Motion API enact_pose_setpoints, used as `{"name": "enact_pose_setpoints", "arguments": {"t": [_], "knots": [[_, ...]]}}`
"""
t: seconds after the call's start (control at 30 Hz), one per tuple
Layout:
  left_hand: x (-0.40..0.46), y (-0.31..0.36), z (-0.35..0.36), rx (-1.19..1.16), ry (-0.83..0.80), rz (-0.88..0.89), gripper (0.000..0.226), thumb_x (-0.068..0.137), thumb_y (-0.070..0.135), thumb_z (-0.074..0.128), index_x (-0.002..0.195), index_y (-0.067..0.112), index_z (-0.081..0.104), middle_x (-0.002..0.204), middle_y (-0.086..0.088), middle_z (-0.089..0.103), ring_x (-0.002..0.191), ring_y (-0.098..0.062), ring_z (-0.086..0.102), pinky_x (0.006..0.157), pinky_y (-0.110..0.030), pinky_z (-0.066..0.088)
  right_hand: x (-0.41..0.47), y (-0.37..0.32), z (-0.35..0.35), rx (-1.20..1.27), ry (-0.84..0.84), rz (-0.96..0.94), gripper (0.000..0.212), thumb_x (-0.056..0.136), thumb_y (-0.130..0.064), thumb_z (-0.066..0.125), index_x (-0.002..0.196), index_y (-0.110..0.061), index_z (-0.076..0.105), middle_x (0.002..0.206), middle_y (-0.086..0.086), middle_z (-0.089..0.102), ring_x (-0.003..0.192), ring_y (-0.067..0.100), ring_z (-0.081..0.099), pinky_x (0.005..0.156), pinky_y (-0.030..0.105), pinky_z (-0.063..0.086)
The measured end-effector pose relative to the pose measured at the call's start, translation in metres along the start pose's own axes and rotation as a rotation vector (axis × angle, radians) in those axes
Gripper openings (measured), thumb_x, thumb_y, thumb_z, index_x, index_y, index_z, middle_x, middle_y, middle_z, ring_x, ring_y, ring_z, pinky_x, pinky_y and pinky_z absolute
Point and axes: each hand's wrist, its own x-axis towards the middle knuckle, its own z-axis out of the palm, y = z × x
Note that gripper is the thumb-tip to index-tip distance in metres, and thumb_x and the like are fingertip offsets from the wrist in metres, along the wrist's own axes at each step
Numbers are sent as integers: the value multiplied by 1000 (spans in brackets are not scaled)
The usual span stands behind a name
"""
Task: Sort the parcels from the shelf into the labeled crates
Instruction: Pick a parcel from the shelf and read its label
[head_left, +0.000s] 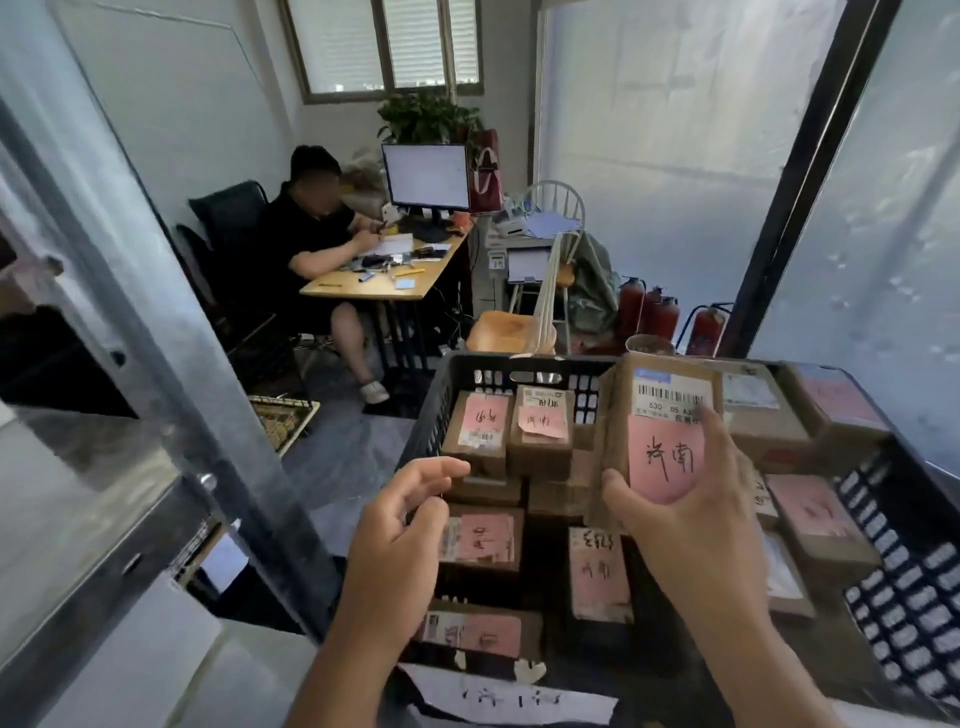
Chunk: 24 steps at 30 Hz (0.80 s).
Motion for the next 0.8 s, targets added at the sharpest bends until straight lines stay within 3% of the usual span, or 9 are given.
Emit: {"name": "enact_pose_setpoints", "arguments": {"t": [0.1,0.2,0.3,0.43,0.5,0.6,0.7,0.8], "knots": [[46,4,10,8,31,-14,48,104,7,53,97,48,76,110,25,75,113,9,66,98,-35,57,58,7,31,-40,-3,20,111,75,-52,83,160,-45,12,161,0,30,132,31,48,82,40,39],[88,12,26,34,25,-15,46,105,8,53,97,47,75,110,27,74,112,7,67,94,-32,56,109,15,65,-108,-36,16,113,72,-57,81,161,-40,13,158,1,31,132,30,50,80,41,48],[125,14,44,45,33,-14,47,105,9,54,98,52,73,111,33,70,114,-4,67,92,-28,52,149,27,96,-206,-72,15,116,70,-62,79,161,-36,12,157,2,32,136,30,48,88,46,56],[159,-5,62,72,43,-45,44,104,10,54,103,50,72,123,20,71,129,-4,61,112,-46,51,178,44,129,-389,-82,71,115,67,-72,71,161,-27,22,144,10,44,128,32,49,98,50,54],[172,-13,67,69,27,-71,43,104,10,54,104,48,73,126,16,72,129,-3,61,113,-50,51,183,50,142,-463,-76,82,112,68,-71,70,159,-20,29,138,14,48,128,35,47,109,52,46],[190,-22,71,62,-3,-99,42,105,10,54,104,47,73,125,12,74,128,-7,63,111,-53,53,187,58,155,-577,-35,58,102,75,-68,68,154,-11,38,145,19,45,145,39,36,125,54,25],[202,-26,72,69,-47,-116,38,105,13,53,106,46,72,124,9,76,125,-15,67,109,-54,53,194,62,162,-602,-1,-12,78,85,-56,66,145,-8,51,158,19,36,157,36,19,129,52,10],[207,-26,71,64,-56,-115,36,106,15,53,107,45,72,124,10,75,124,-18,68,109,-54,54,199,60,167,-624,-35,-120,57,90,-42,65,139,-13,59,159,18,41,157,35,21,129,54,9]]}}
